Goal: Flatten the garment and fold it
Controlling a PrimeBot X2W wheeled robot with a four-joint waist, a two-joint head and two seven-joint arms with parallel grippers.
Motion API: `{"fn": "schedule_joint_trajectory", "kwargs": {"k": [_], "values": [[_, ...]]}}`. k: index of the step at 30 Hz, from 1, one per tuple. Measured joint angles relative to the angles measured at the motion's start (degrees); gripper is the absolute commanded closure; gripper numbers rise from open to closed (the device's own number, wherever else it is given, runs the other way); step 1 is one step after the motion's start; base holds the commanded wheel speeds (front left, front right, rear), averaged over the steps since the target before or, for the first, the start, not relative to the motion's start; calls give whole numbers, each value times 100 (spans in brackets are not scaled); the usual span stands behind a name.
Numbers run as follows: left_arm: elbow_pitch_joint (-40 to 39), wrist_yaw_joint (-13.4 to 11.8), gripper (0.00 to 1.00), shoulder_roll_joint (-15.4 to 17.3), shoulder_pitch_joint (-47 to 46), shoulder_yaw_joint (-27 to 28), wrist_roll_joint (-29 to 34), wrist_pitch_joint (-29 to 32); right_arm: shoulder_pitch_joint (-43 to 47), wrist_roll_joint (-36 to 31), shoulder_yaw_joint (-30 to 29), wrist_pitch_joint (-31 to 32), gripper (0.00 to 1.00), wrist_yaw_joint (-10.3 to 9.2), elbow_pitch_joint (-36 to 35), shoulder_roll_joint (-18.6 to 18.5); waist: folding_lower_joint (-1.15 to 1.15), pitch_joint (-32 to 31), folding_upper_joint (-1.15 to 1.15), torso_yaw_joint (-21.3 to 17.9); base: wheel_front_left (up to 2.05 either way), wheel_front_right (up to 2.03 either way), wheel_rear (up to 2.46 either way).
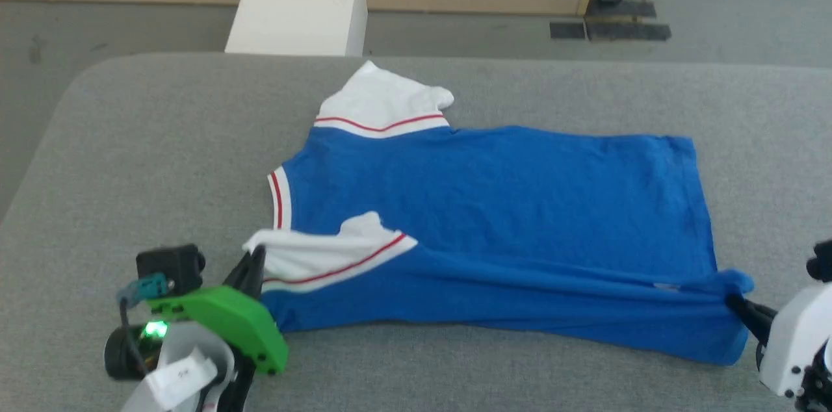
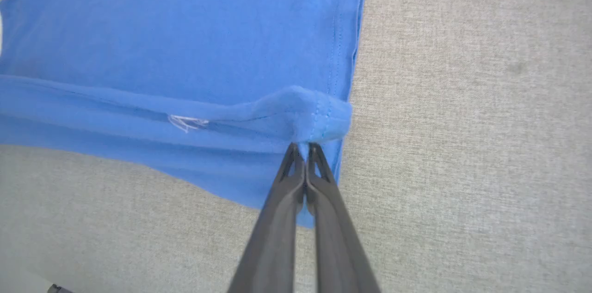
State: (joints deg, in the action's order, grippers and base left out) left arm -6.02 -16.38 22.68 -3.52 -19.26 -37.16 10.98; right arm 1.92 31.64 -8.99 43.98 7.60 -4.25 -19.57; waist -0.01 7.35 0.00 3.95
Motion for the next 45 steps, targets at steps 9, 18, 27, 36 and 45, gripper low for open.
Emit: {"fn": "schedule_joint_trajectory", "kwargs": {"k": [9, 18, 27, 36, 45], "values": [[1228, 211, 100, -328, -916, -129, 55, -230, -815, -269, 477, 130, 100, -1, 593, -67, 0, 684, 0, -68, 0, 0, 0], [1853, 304, 0, -597, -1099, -14, -86, -557, -1135, -129, 769, -108, 0, 0, 1001, -187, 0, 985, 0, -67, 0, 0, 0], [860, -405, 0, -226, -636, 222, -224, 349, -907, 130, 300, -367, 0, -2, 822, -64, 0, 629, 0, 28, 0, 0, 0], [254, -1015, 0, 129, -2, 16, -453, 1773, -751, 109, -71, -287, 0, -3, 389, -23, 1, 577, 0, -4, 0, 0, 0], [731, -713, 100, -119, -53, 163, -738, 1344, -338, -432, 219, -57, 0, -2, -59, -159, 1, 620, 0, -107, 0, 0, 0]]}}
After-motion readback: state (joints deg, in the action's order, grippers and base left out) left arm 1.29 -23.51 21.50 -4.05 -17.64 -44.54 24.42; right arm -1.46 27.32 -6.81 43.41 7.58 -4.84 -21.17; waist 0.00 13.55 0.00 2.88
